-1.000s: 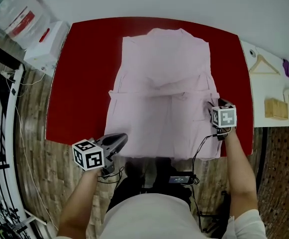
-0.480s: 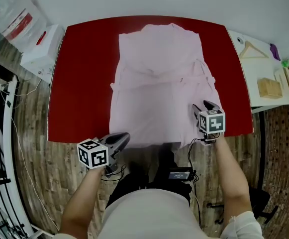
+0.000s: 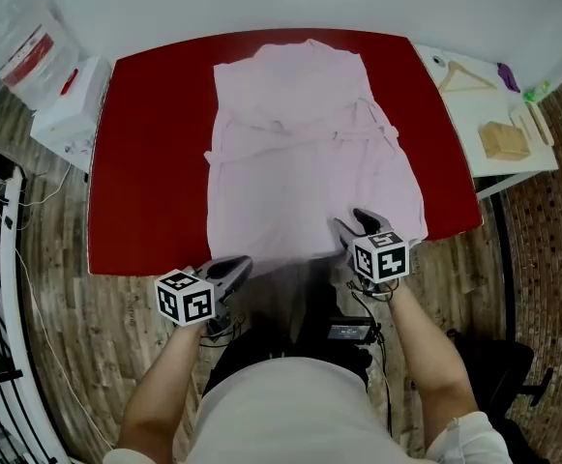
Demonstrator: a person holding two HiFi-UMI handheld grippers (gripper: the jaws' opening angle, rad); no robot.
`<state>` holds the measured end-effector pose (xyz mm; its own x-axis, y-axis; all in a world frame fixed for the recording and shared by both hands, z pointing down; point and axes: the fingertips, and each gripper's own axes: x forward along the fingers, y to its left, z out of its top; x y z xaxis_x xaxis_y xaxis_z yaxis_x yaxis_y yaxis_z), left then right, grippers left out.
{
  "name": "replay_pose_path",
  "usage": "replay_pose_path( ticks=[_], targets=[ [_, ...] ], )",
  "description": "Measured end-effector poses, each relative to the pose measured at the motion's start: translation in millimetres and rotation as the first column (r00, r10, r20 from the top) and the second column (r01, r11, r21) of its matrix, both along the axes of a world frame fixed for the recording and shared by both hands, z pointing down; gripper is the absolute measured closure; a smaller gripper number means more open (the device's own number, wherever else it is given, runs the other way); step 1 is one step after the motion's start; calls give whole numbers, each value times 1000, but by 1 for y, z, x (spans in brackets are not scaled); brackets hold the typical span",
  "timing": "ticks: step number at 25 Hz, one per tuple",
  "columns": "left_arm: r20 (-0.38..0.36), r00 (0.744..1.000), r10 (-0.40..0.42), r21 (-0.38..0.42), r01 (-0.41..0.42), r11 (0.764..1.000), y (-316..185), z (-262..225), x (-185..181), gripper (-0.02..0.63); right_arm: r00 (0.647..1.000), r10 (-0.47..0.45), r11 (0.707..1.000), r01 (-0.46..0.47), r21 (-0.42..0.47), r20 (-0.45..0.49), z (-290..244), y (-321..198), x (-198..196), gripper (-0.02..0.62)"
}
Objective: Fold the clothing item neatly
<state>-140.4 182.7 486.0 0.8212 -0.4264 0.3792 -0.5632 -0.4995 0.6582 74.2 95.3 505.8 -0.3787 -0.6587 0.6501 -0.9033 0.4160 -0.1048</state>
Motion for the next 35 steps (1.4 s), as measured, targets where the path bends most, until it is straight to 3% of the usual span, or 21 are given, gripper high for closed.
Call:
replay_pose_path(
  ticks=[2, 4, 7, 13, 16, 23, 27, 31, 32, 34, 35],
  targets=[
    [-3, 1000, 23, 15, -23, 1000, 7, 0, 5, 595, 1000, -2, 1000, 2, -1, -1, 5, 15, -7, 404],
    [-6, 999, 45, 23, -45, 999, 14, 1, 9, 595, 1000, -13, 1000, 13, -1, -4, 10, 32, -16, 510],
    [-7, 997, 70, 32, -70, 997, 23, 3, 14, 595, 998, -51, 999, 51, -2, 32, 17, 57, -35, 537],
    [-13, 992, 128, 23, -128, 992, 43, 9, 29, 595, 990, -122, 991, 126, -50, 75, 40, 98, -63, 532],
    [-12, 989, 147, 11, -146, 989, 52, 8, 32, 595, 987, -148, 985, 153, -82, 59, 52, 107, -71, 476],
    [-2, 993, 116, -30, -116, 993, 66, 12, 22, 595, 986, -164, 974, 168, -150, 41, 87, 105, -81, 407],
    [11, 995, 99, -53, -98, 994, 67, 25, 14, 595, 983, -183, 969, 183, -168, 13, 106, 84, -85, 403],
    [19, 995, 94, -82, -92, 992, 80, 34, 10, 595, 989, -146, 969, 150, -196, 36, 114, 84, -85, 407],
    [20, 995, 94, -87, -92, 992, 82, 34, 9, 595, 989, -138, 970, 145, -195, 46, 113, 86, -85, 421],
    [24, 995, 93, -92, -90, 992, 83, 35, 7, 595, 989, -135, 972, 144, -184, 61, 106, 88, -85, 558],
    [25, 995, 92, -95, -90, 991, 82, 35, 6, 595, 987, -142, 972, 153, -179, 70, 103, 89, -85, 563]
  ],
)
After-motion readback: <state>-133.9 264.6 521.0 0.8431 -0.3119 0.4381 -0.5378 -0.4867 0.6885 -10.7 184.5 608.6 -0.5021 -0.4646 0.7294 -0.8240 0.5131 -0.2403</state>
